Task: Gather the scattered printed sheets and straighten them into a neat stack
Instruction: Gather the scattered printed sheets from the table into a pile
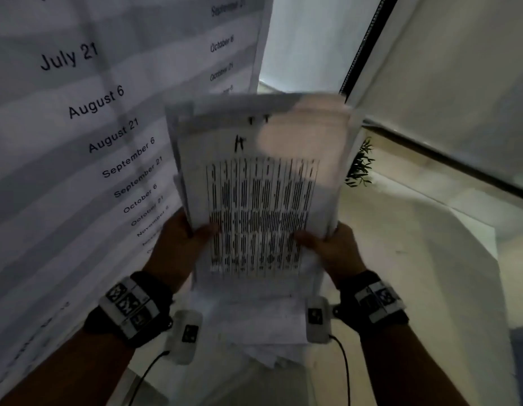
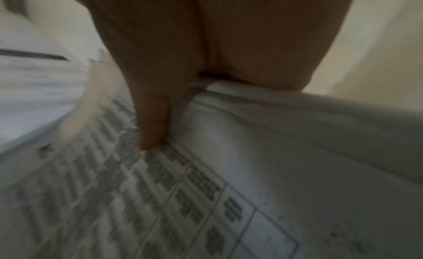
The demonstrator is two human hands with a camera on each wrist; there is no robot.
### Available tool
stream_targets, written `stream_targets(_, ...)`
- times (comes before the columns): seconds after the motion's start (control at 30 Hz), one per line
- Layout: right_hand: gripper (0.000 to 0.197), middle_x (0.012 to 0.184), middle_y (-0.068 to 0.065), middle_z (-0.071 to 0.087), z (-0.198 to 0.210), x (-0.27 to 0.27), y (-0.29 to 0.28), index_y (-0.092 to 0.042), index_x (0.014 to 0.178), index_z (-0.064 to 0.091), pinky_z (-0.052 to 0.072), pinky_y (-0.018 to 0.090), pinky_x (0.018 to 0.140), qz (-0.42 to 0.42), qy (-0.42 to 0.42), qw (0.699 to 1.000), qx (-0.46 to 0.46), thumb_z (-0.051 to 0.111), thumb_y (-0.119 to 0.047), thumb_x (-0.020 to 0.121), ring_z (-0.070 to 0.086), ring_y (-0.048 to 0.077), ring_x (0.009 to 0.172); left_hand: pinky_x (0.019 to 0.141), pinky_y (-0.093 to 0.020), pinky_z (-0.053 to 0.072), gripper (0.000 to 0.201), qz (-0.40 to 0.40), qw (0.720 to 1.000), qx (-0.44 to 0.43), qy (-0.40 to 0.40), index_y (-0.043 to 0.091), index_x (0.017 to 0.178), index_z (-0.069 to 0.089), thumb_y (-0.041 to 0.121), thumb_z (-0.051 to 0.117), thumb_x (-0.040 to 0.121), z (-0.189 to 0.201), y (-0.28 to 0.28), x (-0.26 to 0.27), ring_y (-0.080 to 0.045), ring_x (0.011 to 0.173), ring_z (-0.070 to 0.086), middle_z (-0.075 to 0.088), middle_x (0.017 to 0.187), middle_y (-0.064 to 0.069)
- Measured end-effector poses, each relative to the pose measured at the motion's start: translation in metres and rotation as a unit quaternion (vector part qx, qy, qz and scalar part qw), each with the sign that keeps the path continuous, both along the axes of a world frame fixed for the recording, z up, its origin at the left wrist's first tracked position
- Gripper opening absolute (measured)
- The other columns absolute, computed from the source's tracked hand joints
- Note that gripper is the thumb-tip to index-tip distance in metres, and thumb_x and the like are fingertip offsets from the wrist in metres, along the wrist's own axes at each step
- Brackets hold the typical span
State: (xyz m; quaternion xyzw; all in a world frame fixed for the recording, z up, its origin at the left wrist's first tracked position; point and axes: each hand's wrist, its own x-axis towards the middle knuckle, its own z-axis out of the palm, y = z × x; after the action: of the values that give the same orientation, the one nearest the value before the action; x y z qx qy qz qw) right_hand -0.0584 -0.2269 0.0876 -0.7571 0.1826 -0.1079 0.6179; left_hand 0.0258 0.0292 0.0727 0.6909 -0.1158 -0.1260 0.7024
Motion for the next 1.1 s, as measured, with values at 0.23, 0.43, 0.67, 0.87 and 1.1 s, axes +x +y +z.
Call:
stream_targets(0.23, 0.028, 0.069, -0.032, 0.067, 0.031, 0.004, 0.024, -0.029, 0.086, 0.065, 0.049, 0.003, 0.065, -0.065, -0.135, 0.987, -0.050, 0.074, -0.004, 0.079, 0.063, -0.019, 0.073, 0.093, -0.017, 0.049, 0.048, 0.059, 0.987, -0.028, -0.147, 0.024, 0.138, 0.033, 0.023, 0.054, 0.095, 0.031, -0.028, 0.005, 0.006, 0.119, 0.053, 0.054, 0.129, 0.015)
stream_targets(0.43, 0.048, 0.095, -0.009, 0.072, -0.020, 0.005, 0.021, -0.012, 0.107, 0.066, 0.056, 0.021, 0.071, -0.110, -0.054, 0.992, -0.028, 0.088, -0.014, 0.065, 0.067, -0.006, 0.083, 0.074, -0.012, 0.054, 0.066, 0.041, 0.996, 0.070, -0.043, 0.031, 0.130, 0.033, 0.024, 0.075, 0.080, -0.037, -0.027, 0.003, 0.017, 0.099, 0.056, 0.053, 0.117, 0.018)
stream_targets(0.67, 0.031, 0.080, -0.019, 0.067, -0.054, 0.015, 0.019, -0.032, 0.081, 0.064, 0.054, 0.020, 0.069, -0.093, 0.016, 0.995, -0.038, 0.087, -0.016, 0.067, 0.063, -0.010, 0.070, 0.066, -0.011, 0.052, 0.028, 0.026, 0.994, 0.110, -0.002, 0.036, 0.096, 0.060, 0.021, 0.076, 0.080, -0.061, -0.038, 0.012, 0.008, 0.078, 0.065, 0.065, 0.092, 0.016)
stream_targets(0.87, 0.084, 0.127, -0.004, 0.057, -0.090, 0.006, -0.003, -0.017, 0.131, 0.049, 0.051, 0.023, 0.092, -0.067, 0.148, 0.984, -0.072, 0.088, -0.038, 0.061, 0.056, 0.013, 0.112, 0.066, -0.023, 0.051, 0.015, 0.099, 0.988, 0.115, -0.007, 0.033, 0.078, 0.060, 0.024, 0.070, 0.086, -0.034, -0.027, 0.024, -0.005, 0.071, 0.059, 0.062, 0.078, 0.011)
stream_targets(1.1, 0.110, 0.152, 0.013, 0.021, -0.151, -0.016, 0.026, -0.009, 0.150, 0.010, 0.035, 0.053, 0.108, -0.070, 0.471, 0.840, -0.262, 0.074, -0.053, 0.073, 0.025, 0.036, 0.137, 0.061, -0.039, 0.055, 0.020, 0.219, 0.939, 0.207, -0.167, 0.011, 0.083, 0.069, 0.030, 0.067, 0.088, -0.019, -0.002, 0.033, -0.025, 0.060, 0.059, 0.064, 0.067, -0.013)
